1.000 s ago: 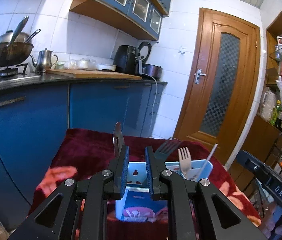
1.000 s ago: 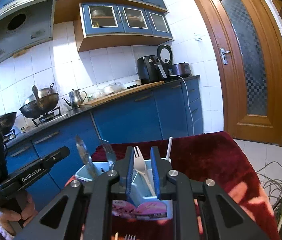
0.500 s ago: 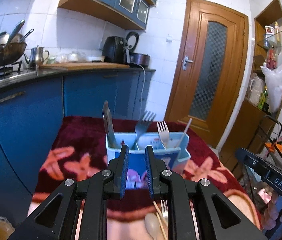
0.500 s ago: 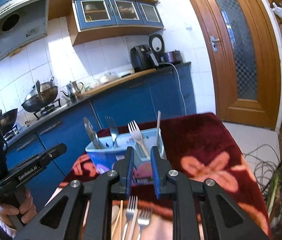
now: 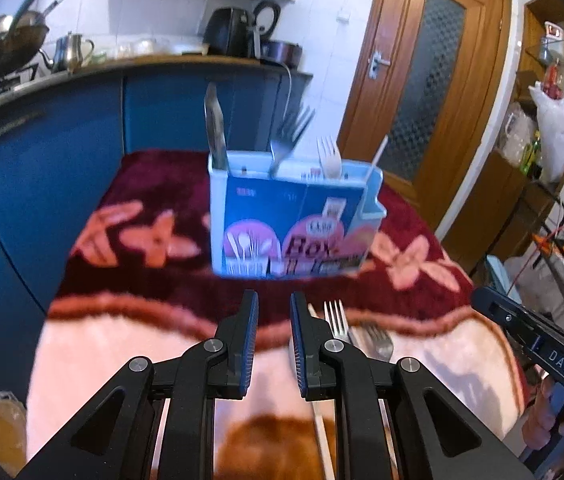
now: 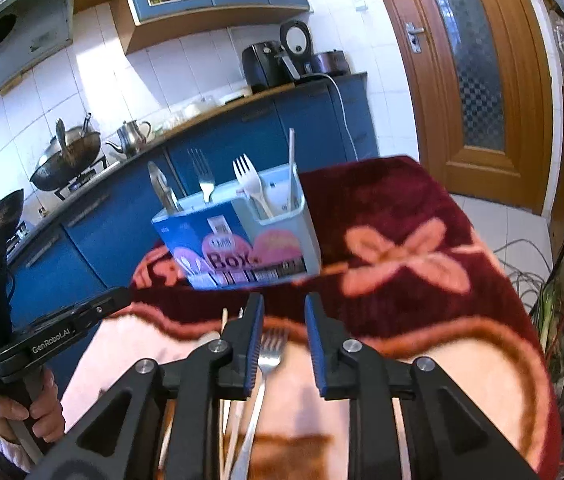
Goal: Organize utensils
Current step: 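Move both open tools back over the remaining utensils on the blanket, then lower left tool onto beige plastic spoon and close while right tool lowers onto metal fork, then lift beige spoon with left tool while right tool closes on metal fork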
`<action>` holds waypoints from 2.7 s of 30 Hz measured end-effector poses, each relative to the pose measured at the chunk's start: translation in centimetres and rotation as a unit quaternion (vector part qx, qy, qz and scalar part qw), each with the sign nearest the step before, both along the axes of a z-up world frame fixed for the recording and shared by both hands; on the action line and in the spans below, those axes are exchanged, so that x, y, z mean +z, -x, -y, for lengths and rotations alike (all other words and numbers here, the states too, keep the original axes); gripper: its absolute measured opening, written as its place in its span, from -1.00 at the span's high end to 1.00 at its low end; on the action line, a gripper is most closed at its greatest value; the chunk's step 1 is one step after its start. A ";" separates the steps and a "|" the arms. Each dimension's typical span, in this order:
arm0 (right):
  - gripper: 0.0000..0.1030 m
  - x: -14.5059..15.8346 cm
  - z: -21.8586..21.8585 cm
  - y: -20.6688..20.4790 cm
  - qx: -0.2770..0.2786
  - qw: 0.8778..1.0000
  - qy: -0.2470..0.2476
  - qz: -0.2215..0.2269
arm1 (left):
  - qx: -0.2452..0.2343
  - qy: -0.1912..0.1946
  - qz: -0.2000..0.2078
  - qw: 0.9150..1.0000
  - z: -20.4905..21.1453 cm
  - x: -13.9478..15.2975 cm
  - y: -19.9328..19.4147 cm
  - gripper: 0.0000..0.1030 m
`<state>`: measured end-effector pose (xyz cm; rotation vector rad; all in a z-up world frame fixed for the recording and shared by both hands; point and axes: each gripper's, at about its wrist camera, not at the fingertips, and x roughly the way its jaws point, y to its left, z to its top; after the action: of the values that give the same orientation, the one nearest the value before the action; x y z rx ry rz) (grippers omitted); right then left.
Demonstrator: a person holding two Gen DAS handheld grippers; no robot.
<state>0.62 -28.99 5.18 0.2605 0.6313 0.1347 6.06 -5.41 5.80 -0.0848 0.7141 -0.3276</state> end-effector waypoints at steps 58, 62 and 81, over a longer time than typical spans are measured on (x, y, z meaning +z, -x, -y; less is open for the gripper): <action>0.43 -6.1 2.6 0.2 -0.012 0.997 -0.026 -0.067 | 0.011 0.011 -0.115 0.993 2.1 -6.7 -3.1 0.57; 0.43 -6.0 2.4 0.0 -0.006 0.997 -0.024 -0.069 | 0.020 0.024 -0.137 0.990 0.9 -7.2 -3.7 0.57; 0.42 -5.7 -0.2 -2.9 0.060 0.990 -0.062 -0.112 | -0.047 0.130 -0.165 0.977 -0.3 -7.6 -3.8 0.93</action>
<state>3.47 -28.77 -0.48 0.3608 0.8639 0.2639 9.84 -5.07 -1.79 -0.3612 1.0041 -0.5038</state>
